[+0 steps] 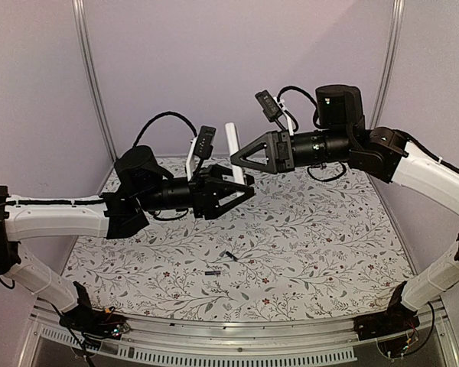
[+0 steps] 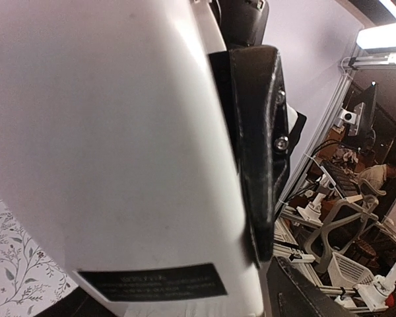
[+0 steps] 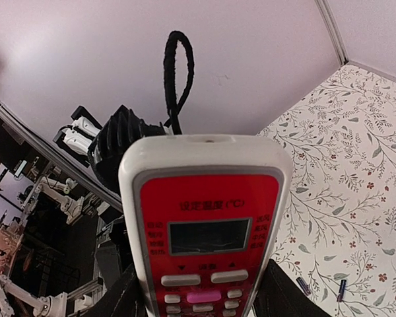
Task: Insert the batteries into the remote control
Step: Pass from the right arm to the left, then pass from the left arm to the right
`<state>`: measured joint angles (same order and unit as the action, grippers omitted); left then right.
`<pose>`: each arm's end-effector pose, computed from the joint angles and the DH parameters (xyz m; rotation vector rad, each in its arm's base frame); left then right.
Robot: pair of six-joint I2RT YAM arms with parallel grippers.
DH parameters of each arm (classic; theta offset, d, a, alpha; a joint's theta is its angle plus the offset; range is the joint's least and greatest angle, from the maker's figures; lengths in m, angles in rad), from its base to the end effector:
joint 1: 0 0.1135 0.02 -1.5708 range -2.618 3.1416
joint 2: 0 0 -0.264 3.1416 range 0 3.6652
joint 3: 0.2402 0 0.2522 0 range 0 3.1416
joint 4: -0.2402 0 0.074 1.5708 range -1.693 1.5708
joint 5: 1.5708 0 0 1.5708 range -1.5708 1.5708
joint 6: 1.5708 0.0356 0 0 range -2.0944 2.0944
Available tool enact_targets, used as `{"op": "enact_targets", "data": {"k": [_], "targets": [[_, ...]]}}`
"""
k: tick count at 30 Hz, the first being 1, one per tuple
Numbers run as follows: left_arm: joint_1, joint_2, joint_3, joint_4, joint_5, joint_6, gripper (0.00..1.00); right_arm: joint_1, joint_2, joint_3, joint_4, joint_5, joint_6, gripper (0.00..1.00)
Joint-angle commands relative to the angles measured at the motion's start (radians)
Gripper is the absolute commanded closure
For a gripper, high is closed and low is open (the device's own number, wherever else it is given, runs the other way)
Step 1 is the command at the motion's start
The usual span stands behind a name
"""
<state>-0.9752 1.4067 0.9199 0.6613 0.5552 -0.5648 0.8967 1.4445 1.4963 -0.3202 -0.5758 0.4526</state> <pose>0.1663 -0.2788 0.3305 0.8362 1.4187 -1.6126 0.1898 0.2687 0.4205 -0.8858 1.8622 1.4227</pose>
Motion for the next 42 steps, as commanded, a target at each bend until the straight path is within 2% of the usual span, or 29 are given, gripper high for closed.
{"op": "enact_targets", "data": {"k": [1, 5, 7, 9, 10, 12, 13, 16, 20, 21, 24, 33, 42], "targets": [[-0.014, -0.006, -0.006, 0.04, -0.028, -0.015, 0.3, 0.006, -0.04, -0.016, 0.023, 0.0, 0.0, 0.51], [-0.011, -0.012, -0.001, -0.001, -0.058, 0.006, 0.41, 0.006, -0.061, -0.029, 0.023, 0.015, -0.003, 0.48], [-0.011, -0.012, 0.002, -0.009, -0.059, 0.015, 0.45, 0.007, -0.072, -0.036, 0.021, 0.023, -0.004, 0.41], [-0.011, -0.013, 0.006, -0.017, -0.056, 0.02, 0.52, 0.007, -0.081, -0.04, 0.018, 0.034, -0.003, 0.29], [-0.011, -0.015, 0.01, -0.028, -0.056, 0.027, 0.54, 0.006, -0.085, -0.042, 0.014, 0.04, -0.003, 0.18], [-0.012, -0.021, 0.024, -0.081, -0.066, 0.058, 0.57, 0.007, -0.095, -0.041, -0.005, 0.065, -0.003, 0.03], [-0.013, -0.028, 0.033, -0.12, -0.075, 0.086, 0.58, 0.007, -0.101, -0.039, -0.024, 0.084, -0.009, 0.02], [-0.018, -0.053, 0.065, -0.301, -0.124, 0.2, 0.59, 0.006, -0.115, -0.008, -0.137, 0.186, -0.02, 0.01], [-0.04, -0.061, 0.146, -0.586, -0.324, 0.377, 0.61, 0.006, -0.112, 0.06, -0.339, 0.332, -0.029, 0.01], [-0.045, -0.053, 0.166, -0.628, -0.392, 0.403, 0.63, 0.006, -0.113, 0.07, -0.384, 0.362, -0.03, 0.01], [-0.061, -0.028, 0.208, -0.754, -0.483, 0.462, 0.65, 0.006, -0.112, 0.1, -0.491, 0.437, -0.029, 0.01], [-0.129, 0.067, 0.307, -0.864, -0.587, 0.522, 0.66, 0.007, -0.063, 0.135, -0.512, 0.407, 0.021, 0.11], [-0.182, 0.13, 0.373, -0.907, -0.679, 0.563, 0.66, 0.006, -0.02, 0.15, -0.565, 0.48, 0.053, 0.26]]}}
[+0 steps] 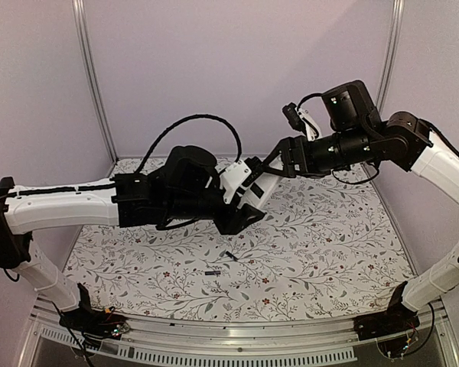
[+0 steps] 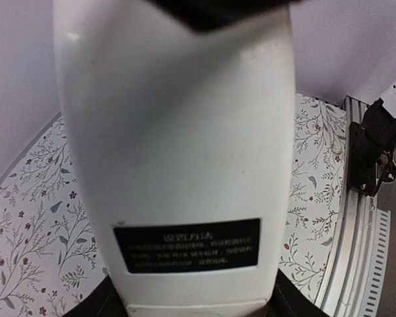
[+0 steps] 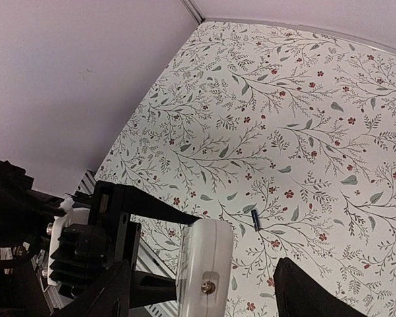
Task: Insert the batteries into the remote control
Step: Pass from the left arm to the right
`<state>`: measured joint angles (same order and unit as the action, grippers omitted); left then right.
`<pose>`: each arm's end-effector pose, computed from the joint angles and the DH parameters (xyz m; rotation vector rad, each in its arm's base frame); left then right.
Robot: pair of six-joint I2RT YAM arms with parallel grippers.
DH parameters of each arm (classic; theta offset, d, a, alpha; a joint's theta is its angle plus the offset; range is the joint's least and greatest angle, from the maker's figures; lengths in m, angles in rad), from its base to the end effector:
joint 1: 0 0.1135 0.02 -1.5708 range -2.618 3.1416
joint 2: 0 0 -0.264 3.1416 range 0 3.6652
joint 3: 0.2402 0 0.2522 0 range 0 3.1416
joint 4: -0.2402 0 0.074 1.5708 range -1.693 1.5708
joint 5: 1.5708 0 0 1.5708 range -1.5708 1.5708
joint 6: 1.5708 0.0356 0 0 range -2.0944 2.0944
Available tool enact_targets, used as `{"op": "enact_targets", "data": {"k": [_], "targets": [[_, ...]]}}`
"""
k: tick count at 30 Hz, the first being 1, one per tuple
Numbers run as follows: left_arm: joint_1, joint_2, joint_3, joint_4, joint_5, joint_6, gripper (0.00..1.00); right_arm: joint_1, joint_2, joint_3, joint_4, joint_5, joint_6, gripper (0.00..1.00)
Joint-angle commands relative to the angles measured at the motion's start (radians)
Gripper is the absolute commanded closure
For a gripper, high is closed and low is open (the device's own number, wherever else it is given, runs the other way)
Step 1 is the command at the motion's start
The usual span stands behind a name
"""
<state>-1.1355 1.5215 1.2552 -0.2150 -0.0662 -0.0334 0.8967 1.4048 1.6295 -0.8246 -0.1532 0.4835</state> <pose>0.1523 -0.3220 0.3199 1.0717 1.8248 -0.6489 0.1780 0.2315 0.4253 -0.5685 2.2541 0.9176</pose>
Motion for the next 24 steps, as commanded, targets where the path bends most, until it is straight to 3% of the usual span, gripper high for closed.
{"op": "enact_targets", "data": {"k": [1, 9, 18, 24], "targets": [[-0.023, 0.018, 0.041, -0.028, -0.062, 0.032, 0.66, 0.006, 0.022, 0.013, -0.064, 0.064, 0.026, 0.28], [-0.049, 0.027, 0.035, 0.009, -0.12, 0.09, 0.67, -0.014, 0.026, -0.03, -0.024, -0.015, 0.088, 0.49], [-0.076, 0.048, 0.051, 0.0, -0.176, 0.149, 0.67, -0.046, 0.033, -0.076, 0.022, -0.103, 0.142, 0.51], [-0.076, 0.049, 0.049, -0.014, -0.186, 0.15, 0.65, -0.07, 0.016, -0.1, 0.052, -0.157, 0.154, 0.78]]}}
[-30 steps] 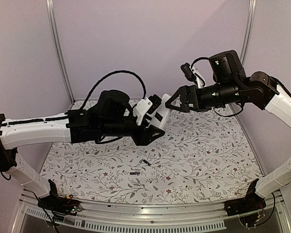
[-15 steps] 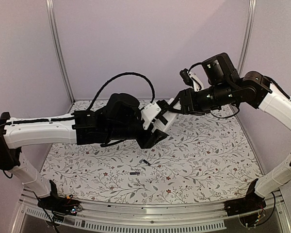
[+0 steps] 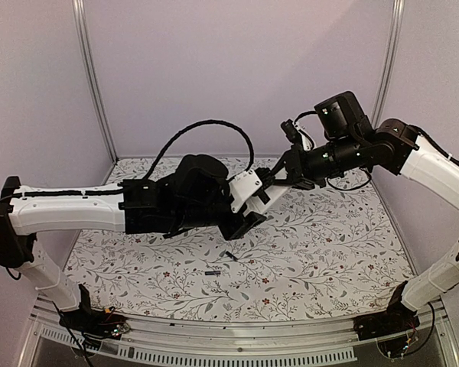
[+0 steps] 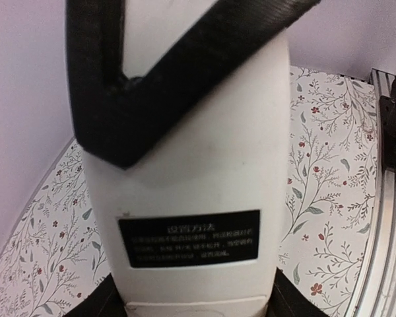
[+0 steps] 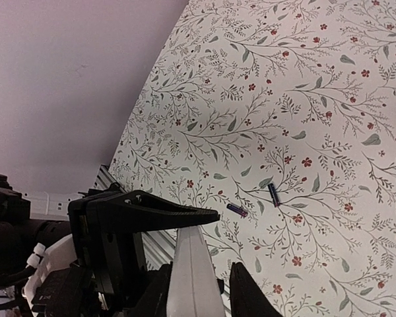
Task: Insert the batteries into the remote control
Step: Pass from the left arm to the right
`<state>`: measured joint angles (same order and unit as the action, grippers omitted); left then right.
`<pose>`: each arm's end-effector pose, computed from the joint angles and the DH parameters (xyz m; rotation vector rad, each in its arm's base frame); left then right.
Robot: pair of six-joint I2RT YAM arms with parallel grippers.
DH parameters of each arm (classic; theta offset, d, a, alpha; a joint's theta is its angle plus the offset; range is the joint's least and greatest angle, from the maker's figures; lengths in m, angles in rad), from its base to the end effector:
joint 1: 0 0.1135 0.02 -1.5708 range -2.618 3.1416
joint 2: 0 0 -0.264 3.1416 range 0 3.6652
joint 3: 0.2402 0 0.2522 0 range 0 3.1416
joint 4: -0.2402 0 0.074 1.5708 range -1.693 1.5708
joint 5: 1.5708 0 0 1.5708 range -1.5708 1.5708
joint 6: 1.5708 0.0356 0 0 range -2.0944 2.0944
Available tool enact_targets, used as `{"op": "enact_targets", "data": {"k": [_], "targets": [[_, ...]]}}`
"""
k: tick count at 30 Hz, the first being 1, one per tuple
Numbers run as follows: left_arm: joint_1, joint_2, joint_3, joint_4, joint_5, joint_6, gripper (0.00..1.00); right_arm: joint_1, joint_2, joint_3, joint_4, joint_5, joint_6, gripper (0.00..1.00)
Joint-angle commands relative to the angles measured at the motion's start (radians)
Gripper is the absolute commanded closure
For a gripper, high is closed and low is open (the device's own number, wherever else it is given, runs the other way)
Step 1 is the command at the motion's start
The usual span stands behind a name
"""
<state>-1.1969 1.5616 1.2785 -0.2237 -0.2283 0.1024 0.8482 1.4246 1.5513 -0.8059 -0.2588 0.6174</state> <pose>0.1407 -0.3364 0.3139 1.1506 1.7475 -0.4350 0.1924 0.2320 0.3971 -0.4332 2.4150 1.0197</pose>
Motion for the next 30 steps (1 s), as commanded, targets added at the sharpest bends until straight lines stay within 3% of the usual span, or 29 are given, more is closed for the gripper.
{"op": "enact_targets", "data": {"k": [1, 3, 7, 13, 17, 23, 26, 30], "targets": [[-0.015, 0.007, 0.024, -0.005, -0.028, 0.015, 0.65, -0.028, -0.012, -0.027, 0.038, -0.06, 0.023, 0.81], [-0.014, 0.002, 0.022, -0.004, -0.039, 0.013, 0.58, -0.041, -0.02, -0.041, 0.051, -0.082, 0.029, 0.88], [-0.011, -0.012, 0.048, -0.056, -0.031, -0.018, 0.18, -0.069, -0.037, -0.057, 0.083, -0.109, 0.03, 0.95], [0.03, -0.127, -0.032, -0.004, 0.063, -0.124, 0.02, -0.116, -0.104, -0.107, 0.205, -0.126, 0.005, 1.0], [0.124, -0.219, -0.106, 0.068, 0.184, -0.278, 0.01, -0.138, -0.156, -0.153, 0.296, -0.112, -0.026, 1.0], [0.306, -0.281, -0.226, 0.294, 0.506, -0.528, 0.01, -0.148, -0.206, -0.238, 0.468, -0.18, -0.009, 1.0], [0.343, -0.27, -0.266, 0.446, 0.651, -0.654, 0.01, -0.148, -0.212, -0.26, 0.535, -0.213, 0.004, 1.0], [0.34, -0.213, -0.242, 0.521, 0.717, -0.766, 0.05, -0.148, -0.215, -0.278, 0.598, -0.222, 0.02, 1.0]]}}
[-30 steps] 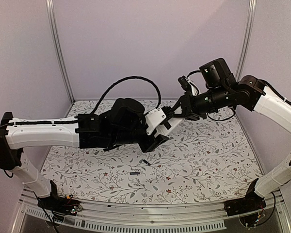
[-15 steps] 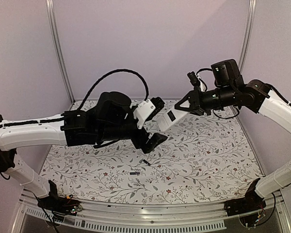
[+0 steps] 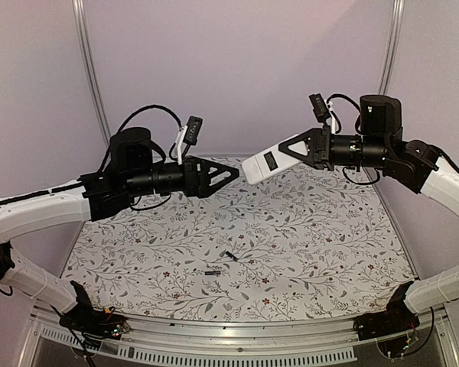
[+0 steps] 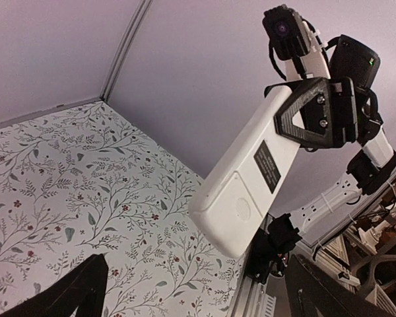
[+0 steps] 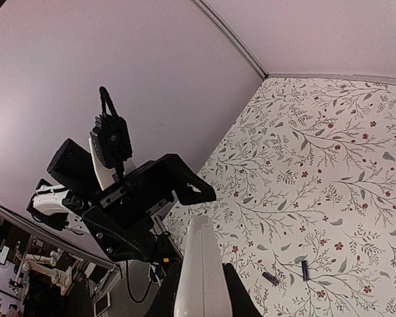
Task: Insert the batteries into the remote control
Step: Pass from the left arm to the right, then remove the battery cover from the remote control.
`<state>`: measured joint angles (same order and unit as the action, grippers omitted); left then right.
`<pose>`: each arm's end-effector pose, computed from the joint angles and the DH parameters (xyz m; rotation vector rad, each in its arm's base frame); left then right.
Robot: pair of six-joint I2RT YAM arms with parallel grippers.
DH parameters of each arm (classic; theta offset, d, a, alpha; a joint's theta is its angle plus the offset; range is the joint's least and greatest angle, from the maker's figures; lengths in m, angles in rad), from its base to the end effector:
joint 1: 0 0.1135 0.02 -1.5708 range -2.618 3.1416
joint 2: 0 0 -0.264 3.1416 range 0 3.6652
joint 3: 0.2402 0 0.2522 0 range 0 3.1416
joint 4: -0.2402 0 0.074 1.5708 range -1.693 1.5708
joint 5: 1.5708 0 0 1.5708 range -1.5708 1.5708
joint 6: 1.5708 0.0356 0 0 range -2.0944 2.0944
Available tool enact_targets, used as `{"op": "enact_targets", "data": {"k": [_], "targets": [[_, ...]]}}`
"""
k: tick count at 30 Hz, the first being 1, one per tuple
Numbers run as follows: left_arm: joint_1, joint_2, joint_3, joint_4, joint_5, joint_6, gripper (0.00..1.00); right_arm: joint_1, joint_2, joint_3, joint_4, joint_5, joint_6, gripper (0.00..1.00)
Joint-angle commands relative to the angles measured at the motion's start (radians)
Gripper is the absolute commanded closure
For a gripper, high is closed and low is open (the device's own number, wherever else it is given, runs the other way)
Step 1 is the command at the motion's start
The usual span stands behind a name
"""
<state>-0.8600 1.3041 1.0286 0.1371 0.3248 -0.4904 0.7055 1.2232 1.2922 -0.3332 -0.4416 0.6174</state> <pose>0.1931 -0.2417 0.3444 0.6018 1.7774 -1.2482 0.1978 0.1885 0.4107 -0.4305 1.9792 1.2922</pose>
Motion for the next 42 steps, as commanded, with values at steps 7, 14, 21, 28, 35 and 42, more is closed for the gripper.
{"op": "enact_targets", "data": {"k": [7, 14, 21, 28, 35, 42], "targets": [[-0.008, 0.125, 0.067, 0.175, 0.157, -0.224, 0.17, -0.004, 0.02, -0.025, 0.181, -0.073, 0.057, 1.0], [-0.01, 0.161, 0.106, 0.154, 0.111, -0.248, 0.34, -0.004, 0.035, -0.031, 0.188, -0.086, 0.067, 1.0], [-0.005, 0.174, 0.105, 0.126, 0.087, -0.24, 0.54, -0.004, 0.023, -0.028, 0.186, -0.082, 0.06, 1.0], [0.007, 0.168, 0.072, 0.112, 0.079, -0.236, 0.61, -0.007, 0.003, -0.027, 0.186, -0.075, 0.05, 1.0], [0.025, 0.158, 0.053, 0.114, 0.074, -0.247, 0.72, -0.016, -0.005, -0.025, 0.186, -0.077, 0.053, 1.0], [0.027, 0.159, 0.054, 0.114, 0.071, -0.251, 0.77, -0.018, -0.006, -0.03, 0.184, -0.079, 0.055, 1.0]]}}
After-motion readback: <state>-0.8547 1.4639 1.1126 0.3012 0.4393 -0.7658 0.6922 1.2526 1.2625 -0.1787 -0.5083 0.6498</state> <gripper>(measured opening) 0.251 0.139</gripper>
